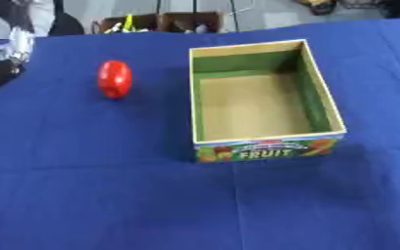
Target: Pick up objects on the table and place them in the box.
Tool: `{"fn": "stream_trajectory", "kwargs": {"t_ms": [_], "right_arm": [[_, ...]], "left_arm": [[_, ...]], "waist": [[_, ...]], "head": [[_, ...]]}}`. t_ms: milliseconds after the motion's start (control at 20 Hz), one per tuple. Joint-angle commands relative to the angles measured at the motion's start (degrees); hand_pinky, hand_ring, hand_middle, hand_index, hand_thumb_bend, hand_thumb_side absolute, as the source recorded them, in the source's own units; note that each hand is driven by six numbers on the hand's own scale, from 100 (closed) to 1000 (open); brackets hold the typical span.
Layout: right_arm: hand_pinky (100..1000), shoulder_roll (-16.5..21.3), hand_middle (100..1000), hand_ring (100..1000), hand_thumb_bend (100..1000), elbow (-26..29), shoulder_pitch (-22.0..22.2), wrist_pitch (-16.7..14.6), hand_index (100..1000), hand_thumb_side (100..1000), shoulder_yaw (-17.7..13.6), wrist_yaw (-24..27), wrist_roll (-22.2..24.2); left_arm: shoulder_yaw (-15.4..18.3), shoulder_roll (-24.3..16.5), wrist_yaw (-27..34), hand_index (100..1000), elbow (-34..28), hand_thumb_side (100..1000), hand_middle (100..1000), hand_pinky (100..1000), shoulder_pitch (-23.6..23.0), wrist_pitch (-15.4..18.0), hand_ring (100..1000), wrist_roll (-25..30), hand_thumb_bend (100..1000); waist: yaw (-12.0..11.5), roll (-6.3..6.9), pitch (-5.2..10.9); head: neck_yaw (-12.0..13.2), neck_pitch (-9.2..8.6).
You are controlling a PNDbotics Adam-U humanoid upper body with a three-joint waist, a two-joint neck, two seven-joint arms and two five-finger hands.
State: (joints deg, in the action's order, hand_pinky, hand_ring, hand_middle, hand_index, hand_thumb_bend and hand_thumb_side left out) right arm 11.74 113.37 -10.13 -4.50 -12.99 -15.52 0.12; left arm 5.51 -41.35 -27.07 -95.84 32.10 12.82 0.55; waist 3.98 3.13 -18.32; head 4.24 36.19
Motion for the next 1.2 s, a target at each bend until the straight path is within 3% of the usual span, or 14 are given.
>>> {"fn": "stream_trajectory", "kwargs": {"t_ms": [50,200,300,850,1200], "right_arm": [[300,1.20,246,212,100,1.22,-0.28,-0.48,381,869,0.30,-0.06,0.30],[300,1.39,246,212,100,1.22,-0.22,-0.69,381,870,0.56,0.00,0.53],[300,1.52,246,212,100,1.22,-0.17,-0.84,381,870,0.73,0.03,0.69],[299,1.92,244,209,100,1.22,-0.23,-1.54,381,873,1.38,-0.30,1.52],[298,2.03,243,208,100,1.22,-0.33,-1.75,380,873,1.59,-0.67,1.96]], "left_arm": [[-0.88,-5.31,-0.34,888,3.92,744,719,566,2.85,0.69,603,1.51,100],[-2.64,-6.44,-2.18,909,7.86,790,747,593,5.46,2.21,631,3.75,100],[-4.03,-6.96,-3.75,921,10.63,820,759,605,7.19,3.28,646,5.44,146],[-8.16,-5.88,-12.63,1000,25.13,902,809,644,15.96,7.33,719,14.35,486],[-8.31,-4.12,-17.98,1000,33.49,974,795,648,20.15,8.40,735,19.71,548]], "waist": [[0.37,-0.07,0.98],[1.00,0.05,1.08],[1.50,0.14,1.10],[3.57,0.79,0.24],[4.45,1.44,-0.41]], "head": [[0.56,-0.97],[0.95,-1.43],[1.27,-1.81],[2.14,-4.16],[2.48,-5.19]]}}
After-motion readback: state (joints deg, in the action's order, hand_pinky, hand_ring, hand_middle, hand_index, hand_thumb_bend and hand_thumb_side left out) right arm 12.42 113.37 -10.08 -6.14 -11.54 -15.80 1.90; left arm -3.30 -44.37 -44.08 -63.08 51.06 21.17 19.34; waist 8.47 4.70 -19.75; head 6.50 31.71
